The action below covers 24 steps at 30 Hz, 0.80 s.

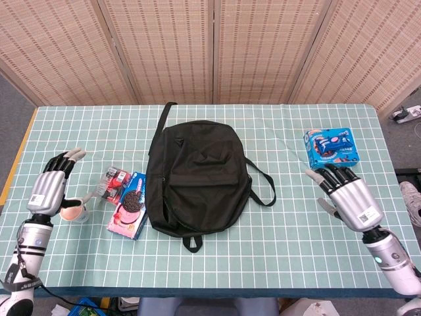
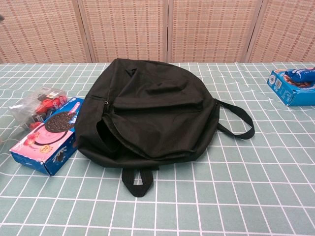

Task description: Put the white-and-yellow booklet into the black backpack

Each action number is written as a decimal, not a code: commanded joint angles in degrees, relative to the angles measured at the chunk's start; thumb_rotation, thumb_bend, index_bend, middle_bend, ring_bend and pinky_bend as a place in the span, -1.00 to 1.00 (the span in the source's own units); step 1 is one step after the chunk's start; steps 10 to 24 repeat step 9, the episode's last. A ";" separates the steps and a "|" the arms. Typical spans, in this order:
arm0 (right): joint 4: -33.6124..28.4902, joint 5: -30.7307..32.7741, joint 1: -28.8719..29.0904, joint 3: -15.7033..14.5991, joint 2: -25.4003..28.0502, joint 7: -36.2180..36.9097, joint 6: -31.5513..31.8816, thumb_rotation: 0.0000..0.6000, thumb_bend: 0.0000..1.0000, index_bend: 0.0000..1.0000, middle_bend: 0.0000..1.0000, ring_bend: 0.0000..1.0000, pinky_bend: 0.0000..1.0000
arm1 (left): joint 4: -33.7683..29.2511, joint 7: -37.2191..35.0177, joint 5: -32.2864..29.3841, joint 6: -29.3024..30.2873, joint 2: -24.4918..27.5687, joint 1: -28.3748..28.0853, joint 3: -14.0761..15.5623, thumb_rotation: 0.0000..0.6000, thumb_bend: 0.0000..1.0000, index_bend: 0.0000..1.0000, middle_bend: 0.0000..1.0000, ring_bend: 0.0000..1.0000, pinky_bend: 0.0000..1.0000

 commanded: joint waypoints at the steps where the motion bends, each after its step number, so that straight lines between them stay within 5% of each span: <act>1: 2.93 0.09 -2.88 -2.10 -0.58 4.06 0.33 1.00 -0.48 -0.52 -0.37 -0.54 -0.30 | 1.71 -0.22 3.55 4.24 0.16 4.48 2.80 1.00 -0.59 -0.65 -0.79 -0.83 -0.86; 9: 2.25 2.12 -8.64 -3.64 -0.90 3.68 2.60 1.00 -0.44 -0.51 -0.37 -0.52 -0.30 | 6.10 -0.18 10.92 13.33 -2.97 13.32 7.22 1.00 -0.59 -0.57 -0.79 -0.82 -0.86; 24: 2.25 2.12 -8.64 -3.64 -0.90 3.68 2.60 1.00 -0.44 -0.51 -0.37 -0.52 -0.30 | 6.10 -0.18 10.92 13.33 -2.97 13.32 7.22 1.00 -0.59 -0.57 -0.79 -0.82 -0.86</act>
